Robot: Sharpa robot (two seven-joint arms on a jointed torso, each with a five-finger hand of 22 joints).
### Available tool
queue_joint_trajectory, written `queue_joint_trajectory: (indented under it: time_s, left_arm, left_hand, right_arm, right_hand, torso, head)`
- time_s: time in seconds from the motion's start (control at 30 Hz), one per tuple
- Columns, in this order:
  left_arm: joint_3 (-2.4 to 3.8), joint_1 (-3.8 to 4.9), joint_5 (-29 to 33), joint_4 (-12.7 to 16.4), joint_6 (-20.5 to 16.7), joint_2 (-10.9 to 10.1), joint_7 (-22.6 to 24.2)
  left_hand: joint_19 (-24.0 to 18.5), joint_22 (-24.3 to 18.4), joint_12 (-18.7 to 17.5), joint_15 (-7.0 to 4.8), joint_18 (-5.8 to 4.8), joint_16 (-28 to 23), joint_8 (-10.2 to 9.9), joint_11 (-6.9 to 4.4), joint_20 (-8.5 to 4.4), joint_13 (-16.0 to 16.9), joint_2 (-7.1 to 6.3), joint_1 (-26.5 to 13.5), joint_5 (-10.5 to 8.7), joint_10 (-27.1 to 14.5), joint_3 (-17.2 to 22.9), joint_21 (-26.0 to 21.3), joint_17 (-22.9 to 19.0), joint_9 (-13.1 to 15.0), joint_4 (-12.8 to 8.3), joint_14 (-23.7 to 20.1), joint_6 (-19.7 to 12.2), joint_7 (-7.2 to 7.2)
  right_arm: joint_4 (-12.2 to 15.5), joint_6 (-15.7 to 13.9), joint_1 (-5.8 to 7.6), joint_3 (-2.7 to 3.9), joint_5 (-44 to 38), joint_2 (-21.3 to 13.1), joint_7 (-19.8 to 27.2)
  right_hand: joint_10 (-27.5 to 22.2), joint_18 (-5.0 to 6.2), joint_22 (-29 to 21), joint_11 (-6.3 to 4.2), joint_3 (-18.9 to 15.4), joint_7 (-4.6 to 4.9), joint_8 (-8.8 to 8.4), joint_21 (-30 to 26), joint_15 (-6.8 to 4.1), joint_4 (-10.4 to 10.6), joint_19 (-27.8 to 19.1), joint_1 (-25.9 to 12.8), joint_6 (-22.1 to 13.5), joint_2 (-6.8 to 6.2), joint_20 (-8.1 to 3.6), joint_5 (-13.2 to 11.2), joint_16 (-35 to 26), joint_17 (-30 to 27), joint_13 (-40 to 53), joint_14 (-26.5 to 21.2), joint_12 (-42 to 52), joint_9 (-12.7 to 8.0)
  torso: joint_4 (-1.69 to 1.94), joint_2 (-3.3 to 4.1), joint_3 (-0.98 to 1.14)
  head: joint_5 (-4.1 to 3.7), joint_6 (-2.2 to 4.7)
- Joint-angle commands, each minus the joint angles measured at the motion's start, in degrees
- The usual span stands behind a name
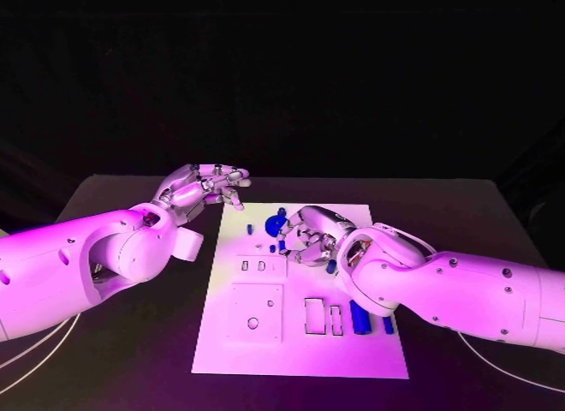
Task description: Assemble the parts on the task board
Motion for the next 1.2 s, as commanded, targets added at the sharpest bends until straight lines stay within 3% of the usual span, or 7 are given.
queue_joint_trajectory:
  time_s: [0.03, 0.2, 0.47, 1.2]
  left_arm:
    - [0.05, 0.06, 0.09, 0.08, 1.03, 0.24, 0.26]
    - [0.05, 0.07, 0.09, 0.02, 1.05, 0.29, 0.24]
    - [0.05, 0.06, 0.09, -0.06, 1.16, 0.41, 0.21]
    - [0.05, 0.06, 0.09, -0.13, 1.31, 0.29, 0.09]
  left_hand:
    - [-0.41, 0.15, -0.28, 0.13, 0.29, -0.36, -0.22, 0.26, 0.17, 0.1, 0.26, 0.21, 0.05, -0.29, 0.13, 0.31, -0.09, 0.12, -0.11, -0.17, -0.32, 0.06]
    - [-0.41, 0.15, -0.28, 0.13, 0.29, -0.36, -0.22, 0.26, 0.17, 0.1, 0.26, 0.21, 0.05, -0.29, 0.13, 0.31, -0.09, 0.12, -0.11, -0.17, -0.32, 0.06]
    - [-0.41, 0.15, -0.28, 0.13, 0.29, -0.36, -0.22, 0.26, 0.17, 0.1, 0.26, 0.21, 0.05, -0.29, 0.13, 0.31, -0.09, 0.12, -0.11, -0.17, -0.32, 0.06]
    - [-0.41, 0.15, -0.28, 0.13, 0.29, -0.36, -0.22, 0.26, 0.17, 0.1, 0.26, 0.21, 0.05, -0.29, 0.13, 0.31, -0.09, 0.12, -0.11, -0.17, -0.32, 0.06]
  right_arm:
    - [-0.73, 0.02, -0.76, -0.1, -5.93, 1.31, -3.79]
    - [-1.79, 0.24, -1.69, -0.24, -7.16, 2.87, -6.2]
    - [-2.68, 0.84, -2.68, -0.32, -8.5, 4.8, -6.99]
    - [-2.85, 2.07, -3.77, -0.5, -10.19, 6.05, -7.16]
  right_hand:
    - [3.92, -0.82, 15.08, -0.37, 0.37, 0.07, 0.42, 0.25, 0.41, -0.12, 5.99, -0.3, 0.39, 0.27, 0.48, -0.12, -0.12, 11.34, 12.73, 5.16, -0.24, 0.14]
    - [3.86, -0.82, 15.08, -0.37, 0.33, 0.08, 0.43, 0.25, 0.43, -0.15, 5.99, -0.38, 0.33, 0.16, 0.51, -0.1, -0.16, 11.22, 12.66, 5.14, -0.32, 0.16]
    - [3.94, -0.82, 15.08, -0.36, 0.3, 0.09, 0.44, 0.25, 0.44, -0.15, 5.99, -0.47, 0.31, 0.09, 0.53, -0.06, -0.12, 11.33, 12.74, 5.16, -0.22, 0.17]
    - [4.04, -0.82, 15.08, -0.36, 0.22, 0.09, 0.52, 0.25, 0.46, -0.25, 5.99, -0.64, 0.28, -0.19, 0.6, 0.0, -0.09, 11.43, 12.86, 5.19, -0.1, 0.22]
  torso:
    - [0.17, 0.15, 0.02]
    - [0.43, 0.27, -0.11]
    - [0.11, 0.18, -0.02]
    - [0.2, 0.12, -0.01]
  head:
    - [0.24, -0.29]
    - [0.19, -0.53]
    - [0.41, -0.98]
    - [0.63, -1.29]
